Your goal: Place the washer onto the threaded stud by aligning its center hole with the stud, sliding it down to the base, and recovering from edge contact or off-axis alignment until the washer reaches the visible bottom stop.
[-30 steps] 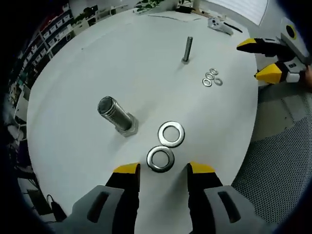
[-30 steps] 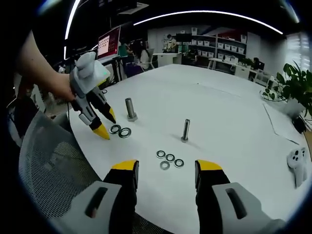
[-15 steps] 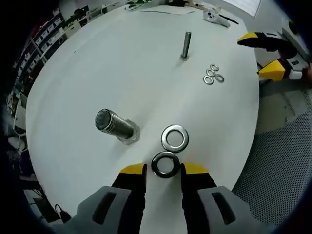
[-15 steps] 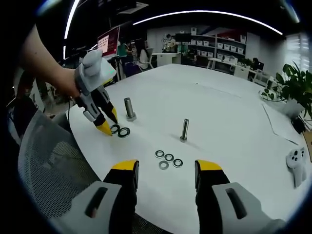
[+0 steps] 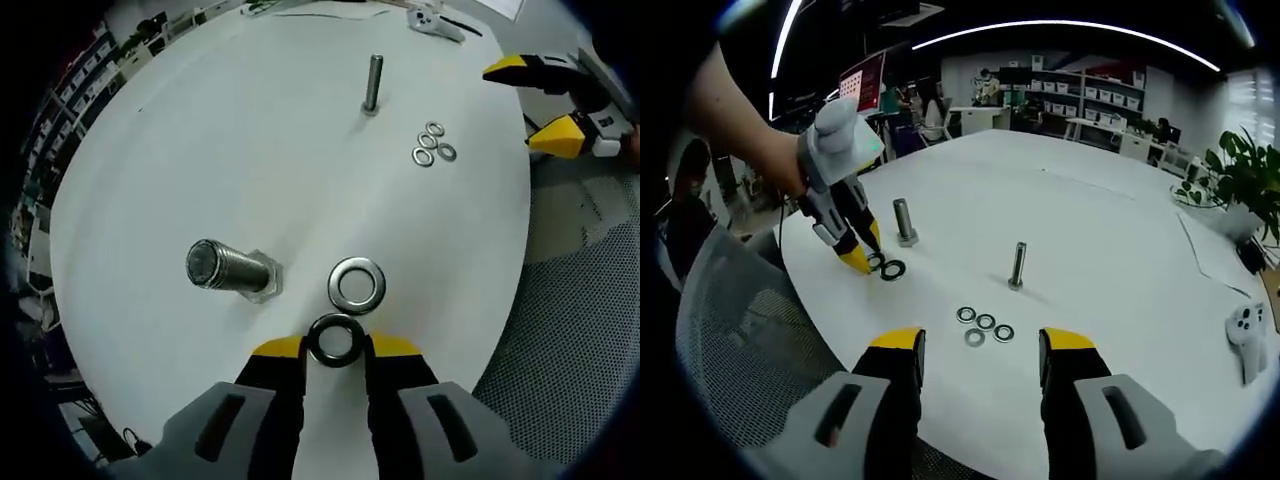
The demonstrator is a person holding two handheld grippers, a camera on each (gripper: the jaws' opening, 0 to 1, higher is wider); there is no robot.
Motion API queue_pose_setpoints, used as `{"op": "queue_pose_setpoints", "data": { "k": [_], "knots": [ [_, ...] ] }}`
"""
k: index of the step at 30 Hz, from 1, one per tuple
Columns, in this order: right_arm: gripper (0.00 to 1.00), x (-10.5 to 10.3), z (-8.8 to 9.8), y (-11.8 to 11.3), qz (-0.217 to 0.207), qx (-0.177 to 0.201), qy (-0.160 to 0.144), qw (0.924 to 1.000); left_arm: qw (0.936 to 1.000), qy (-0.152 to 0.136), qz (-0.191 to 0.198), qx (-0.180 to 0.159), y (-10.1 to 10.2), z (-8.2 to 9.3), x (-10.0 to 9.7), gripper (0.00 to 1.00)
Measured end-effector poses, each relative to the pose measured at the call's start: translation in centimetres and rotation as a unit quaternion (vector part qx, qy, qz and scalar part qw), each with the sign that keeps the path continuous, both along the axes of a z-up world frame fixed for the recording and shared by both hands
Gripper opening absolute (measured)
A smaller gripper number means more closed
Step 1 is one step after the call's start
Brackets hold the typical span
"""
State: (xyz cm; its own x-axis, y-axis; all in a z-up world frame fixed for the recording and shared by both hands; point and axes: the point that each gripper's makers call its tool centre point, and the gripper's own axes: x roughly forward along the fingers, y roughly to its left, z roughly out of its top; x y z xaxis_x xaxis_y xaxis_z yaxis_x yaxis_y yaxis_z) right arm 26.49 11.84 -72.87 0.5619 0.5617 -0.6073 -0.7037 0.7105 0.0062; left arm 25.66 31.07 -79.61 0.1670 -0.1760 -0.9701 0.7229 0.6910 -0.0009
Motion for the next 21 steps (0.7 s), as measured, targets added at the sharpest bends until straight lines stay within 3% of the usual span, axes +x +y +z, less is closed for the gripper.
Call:
{"op": "queue_pose_setpoints", "data": {
  "k": [9,21],
  "knots": [
    [0.48,-0.05,-0.03,0.15,0.004,-0.002,-0.002,1.0,0.9979,0.045,-0.001,0.046,-0.14,-0.23,0.08,0.21],
    [0.48,-0.03,0.13,0.08,0.002,-0.001,-0.003,1.0,0.9974,0.053,0.009,0.049,0.03,-0.3,0.06,0.2]
  ]
}}
